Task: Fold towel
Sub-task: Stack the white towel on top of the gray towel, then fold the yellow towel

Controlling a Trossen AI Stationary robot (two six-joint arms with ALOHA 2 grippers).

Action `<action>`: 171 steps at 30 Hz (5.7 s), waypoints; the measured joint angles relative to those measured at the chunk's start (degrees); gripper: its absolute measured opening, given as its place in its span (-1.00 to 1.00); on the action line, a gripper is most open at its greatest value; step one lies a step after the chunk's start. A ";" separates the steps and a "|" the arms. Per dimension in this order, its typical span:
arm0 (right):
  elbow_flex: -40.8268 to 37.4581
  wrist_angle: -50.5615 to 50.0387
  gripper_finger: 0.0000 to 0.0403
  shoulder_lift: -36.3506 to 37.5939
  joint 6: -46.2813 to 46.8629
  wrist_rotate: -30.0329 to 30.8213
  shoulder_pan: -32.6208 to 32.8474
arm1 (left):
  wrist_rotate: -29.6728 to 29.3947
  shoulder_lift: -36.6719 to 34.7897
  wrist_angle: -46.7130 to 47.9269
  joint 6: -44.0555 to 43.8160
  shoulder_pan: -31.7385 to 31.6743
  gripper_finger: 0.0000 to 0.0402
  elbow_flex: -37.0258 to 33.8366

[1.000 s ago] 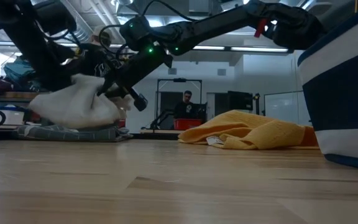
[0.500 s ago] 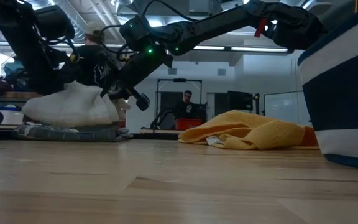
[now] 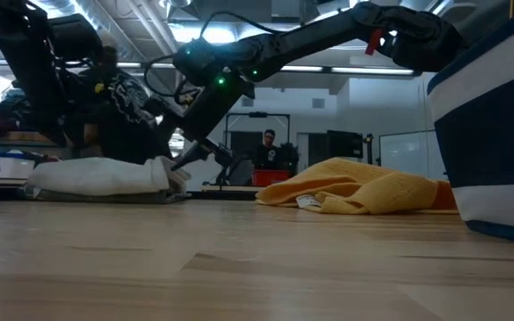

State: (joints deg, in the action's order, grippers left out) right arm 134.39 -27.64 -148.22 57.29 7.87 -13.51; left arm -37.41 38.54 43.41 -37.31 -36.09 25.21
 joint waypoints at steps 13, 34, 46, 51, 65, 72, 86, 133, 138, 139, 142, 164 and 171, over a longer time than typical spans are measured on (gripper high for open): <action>0.51 14.26 -0.16 1.78 -2.00 -0.68 0.63 | 17.31 -5.34 -11.20 1.89 0.10 -0.73 0.00; 0.46 11.98 -0.69 -3.90 4.48 -3.63 1.50 | 15.52 5.01 -16.10 11.76 0.10 -1.00 -5.53; 0.46 -4.98 -0.98 -3.77 2.04 1.54 1.44 | 4.92 7.29 -16.11 12.86 -3.53 -0.99 -10.39; 0.47 -4.86 -0.92 -3.74 2.02 2.06 1.46 | 4.90 7.26 -16.79 11.94 -4.65 -0.99 -11.41; 0.51 23.27 -0.86 -3.74 -2.11 3.12 1.55 | -2.95 3.24 -19.01 -7.15 -4.86 -0.99 -11.61; 0.55 42.32 -0.86 -3.74 -4.05 0.62 1.44 | 4.39 -6.11 -27.88 7.22 -4.84 -0.99 -11.61; 0.57 64.36 -0.86 -3.74 -4.96 -22.66 0.19 | 30.05 -17.85 -28.97 17.22 -4.80 -0.99 -11.61; 0.61 -23.53 -0.86 32.58 -38.57 -37.88 -8.97 | 45.66 -21.24 -22.94 23.92 -4.80 -0.98 -11.56; -0.34 -40.46 -0.86 32.65 -40.06 -25.74 -7.29 | 45.67 -21.24 -20.40 23.76 -4.78 -0.98 -11.61; -0.72 -43.30 -0.86 32.65 -40.09 -23.39 -6.57 | 45.67 -21.24 -19.96 23.40 -4.78 -0.98 -11.63; -2.52 -49.51 -0.86 32.66 -40.20 -16.87 -4.41 | 45.68 -21.09 -19.12 21.26 -4.78 -0.98 -11.65; -26.45 -56.86 -0.86 32.67 -46.05 -5.87 2.66 | 55.26 -3.43 -53.79 17.06 6.46 -0.98 -11.74; -29.61 -57.50 -0.86 32.67 -46.05 -5.89 2.66 | 55.26 11.18 -68.95 32.59 13.86 -0.98 -11.74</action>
State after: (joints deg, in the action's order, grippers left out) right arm 104.78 -85.14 -115.55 11.25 1.98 -10.85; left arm 17.85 49.72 -25.54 -4.72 -22.23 13.47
